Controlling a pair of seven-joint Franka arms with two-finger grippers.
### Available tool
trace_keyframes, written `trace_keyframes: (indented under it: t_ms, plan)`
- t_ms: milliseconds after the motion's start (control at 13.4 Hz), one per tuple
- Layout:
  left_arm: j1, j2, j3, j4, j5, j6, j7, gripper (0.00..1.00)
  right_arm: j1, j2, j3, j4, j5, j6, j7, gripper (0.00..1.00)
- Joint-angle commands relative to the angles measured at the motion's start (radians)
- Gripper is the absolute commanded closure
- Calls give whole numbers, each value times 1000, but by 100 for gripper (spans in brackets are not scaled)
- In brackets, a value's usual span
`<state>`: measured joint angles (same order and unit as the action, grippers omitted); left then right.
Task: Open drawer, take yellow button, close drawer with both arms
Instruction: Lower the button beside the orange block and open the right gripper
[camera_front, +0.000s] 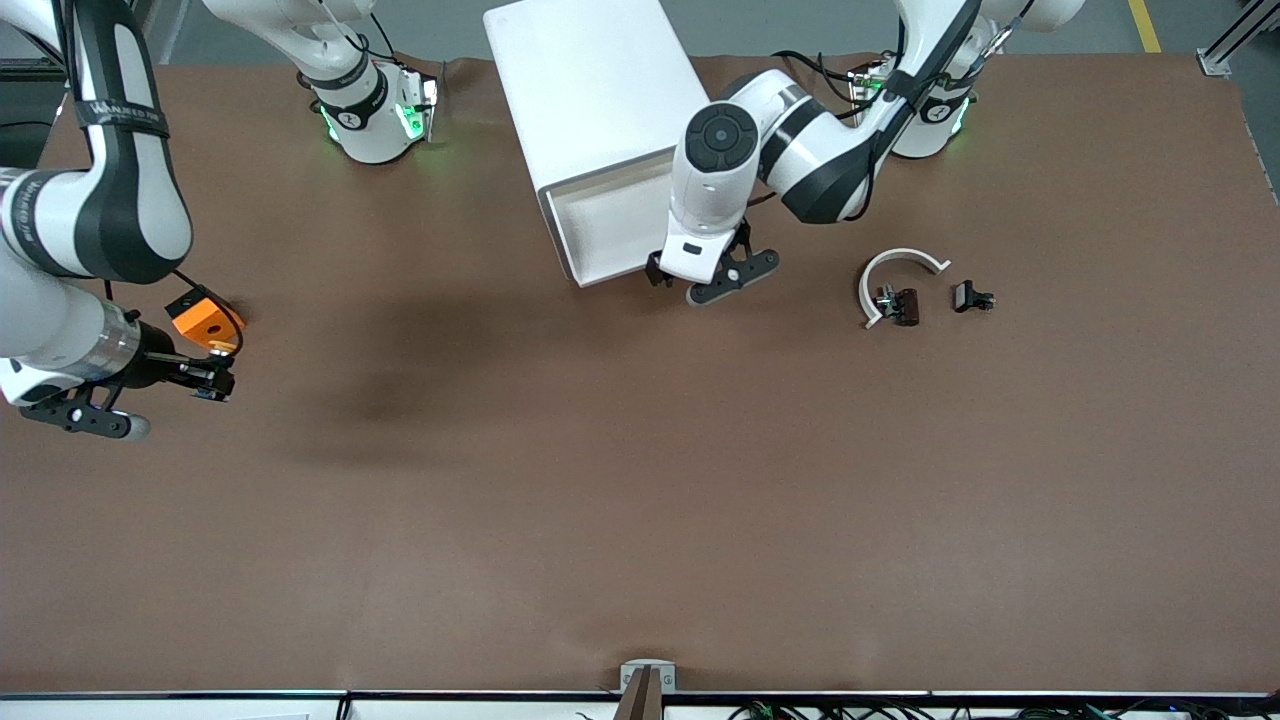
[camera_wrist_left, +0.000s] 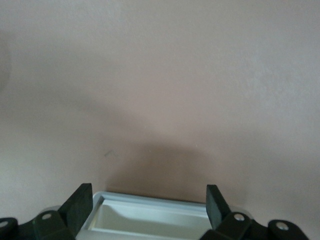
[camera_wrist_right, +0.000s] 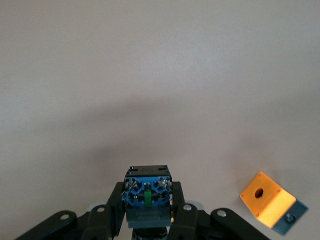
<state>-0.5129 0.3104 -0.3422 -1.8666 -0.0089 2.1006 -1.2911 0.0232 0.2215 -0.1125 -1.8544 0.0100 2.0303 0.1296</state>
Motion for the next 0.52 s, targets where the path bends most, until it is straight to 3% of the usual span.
trace_keyframes:
  t_ms: [0, 447]
  plan:
    - [-3, -2, -47, 1, -19, -7, -62, 0, -63, 2, 20, -119, -21, 157, -60, 100]
    - [-3, 3, -129, -16, -167, -47, -70, 0, -131, 134, 22, -259, -19, 519, -174, 100]
